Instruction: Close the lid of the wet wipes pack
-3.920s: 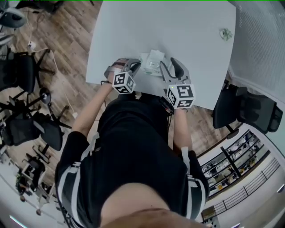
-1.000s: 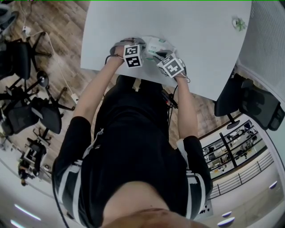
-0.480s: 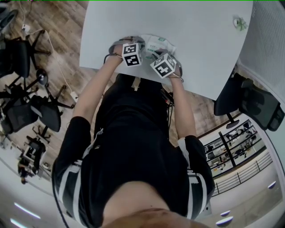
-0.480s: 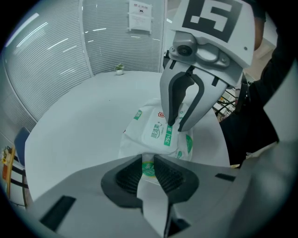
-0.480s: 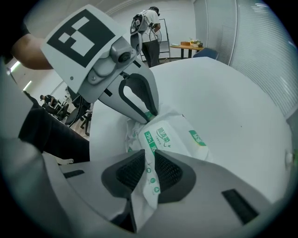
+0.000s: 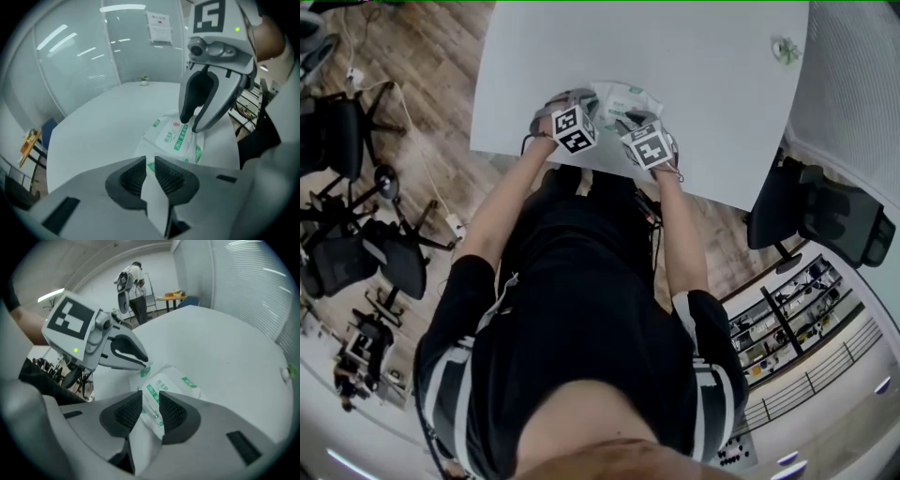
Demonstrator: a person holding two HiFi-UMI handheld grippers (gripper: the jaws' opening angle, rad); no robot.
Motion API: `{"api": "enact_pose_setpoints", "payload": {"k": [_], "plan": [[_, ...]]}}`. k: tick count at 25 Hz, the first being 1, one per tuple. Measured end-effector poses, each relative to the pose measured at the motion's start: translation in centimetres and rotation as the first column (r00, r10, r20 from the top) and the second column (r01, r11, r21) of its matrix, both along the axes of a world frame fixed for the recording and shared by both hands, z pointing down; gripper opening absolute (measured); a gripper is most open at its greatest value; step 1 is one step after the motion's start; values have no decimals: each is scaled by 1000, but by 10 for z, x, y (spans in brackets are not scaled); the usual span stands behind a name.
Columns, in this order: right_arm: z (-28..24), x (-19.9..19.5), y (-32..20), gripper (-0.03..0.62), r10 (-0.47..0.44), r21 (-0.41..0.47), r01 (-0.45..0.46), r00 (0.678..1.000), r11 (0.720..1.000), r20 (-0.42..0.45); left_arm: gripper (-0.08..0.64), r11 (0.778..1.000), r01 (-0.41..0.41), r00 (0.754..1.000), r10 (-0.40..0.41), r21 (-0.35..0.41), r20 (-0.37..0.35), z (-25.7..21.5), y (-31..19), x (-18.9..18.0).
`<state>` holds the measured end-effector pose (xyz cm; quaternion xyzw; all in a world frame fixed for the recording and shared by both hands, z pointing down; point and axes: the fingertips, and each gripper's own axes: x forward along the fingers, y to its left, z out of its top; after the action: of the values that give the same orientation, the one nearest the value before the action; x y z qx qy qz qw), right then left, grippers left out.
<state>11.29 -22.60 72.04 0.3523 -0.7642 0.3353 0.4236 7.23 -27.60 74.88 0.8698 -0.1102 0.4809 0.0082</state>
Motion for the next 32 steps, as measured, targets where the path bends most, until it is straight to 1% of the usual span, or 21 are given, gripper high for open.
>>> {"api": "enact_pose_setpoints", "payload": {"k": [1,2,3,4,6,8,10,12,14,16,17,18,20,21,23,25,27,32], "plan": [[-16,2,-4,127,59,44,-61,998,997,29,71,998,56,997,-55,9,-50,-15,-3,-4],[-34,5,-8,120,115,95,-120,992,988,54,69,993,114,987,-113,7,-112,-34,-6,-9],[-54,8,-11,113,166,147,-175,983,974,74,69,985,174,969,-171,-1,-180,-56,-10,-14],[-75,12,-12,102,213,197,-227,973,954,92,67,973,231,941,-225,-7,-252,-81,-13,-21],[-118,21,-8,85,299,291,-323,946,900,126,65,944,329,869,-301,5,-394,-138,-17,-39],[-162,31,3,63,374,375,-409,913,832,166,64,923,383,794,-318,21,-518,-198,-15,-54],[-204,39,18,54,431,443,-483,875,755,219,64,914,406,726,-312,16,-612,-250,-8,-68],[-243,41,35,48,471,498,-540,840,678,270,64,910,415,670,-303,4,-678,-292,3,-82],[-275,41,50,36,496,541,-580,811,609,312,64,906,424,615,-296,-10,-731,-326,15,-94],[-299,40,63,28,506,571,-604,791,557,343,64,896,443,548,-294,-26,-783,-355,28,-103],[-309,40,69,26,509,587,-608,786,535,351,64,891,454,520,-292,-30,-803,-368,36,-107],[-318,39,75,25,510,605,-607,785,515,352,64,886,462,503,-289,-29,-815,-377,43,-110],[-333,39,84,23,508,636,-602,784,483,356,64,881,472,490,-292,-31,-822,-388,56,-113],[-338,40,88,23,505,641,-605,781,472,367,64,878,477,484,-299,-39,-822,-392,60,-113],[-344,42,93,23,497,640,-617,775,458,391,64,873,485,471,-310,-51,-826,-398,67,-110],[-346,46,96,23,493,639,-622,772,453,401,64,869,493,465,-310,-49,-829,-401,70,-107],[-347,50,98,23,487,638,-623,772,452,409,64,865,499,464,-316,-50,-828,-400,73,-103],[-352,54,97,23,449,647,-605,790,465,416,64,866,499,471,-306,-36,-827,-400,76,-88]]}}
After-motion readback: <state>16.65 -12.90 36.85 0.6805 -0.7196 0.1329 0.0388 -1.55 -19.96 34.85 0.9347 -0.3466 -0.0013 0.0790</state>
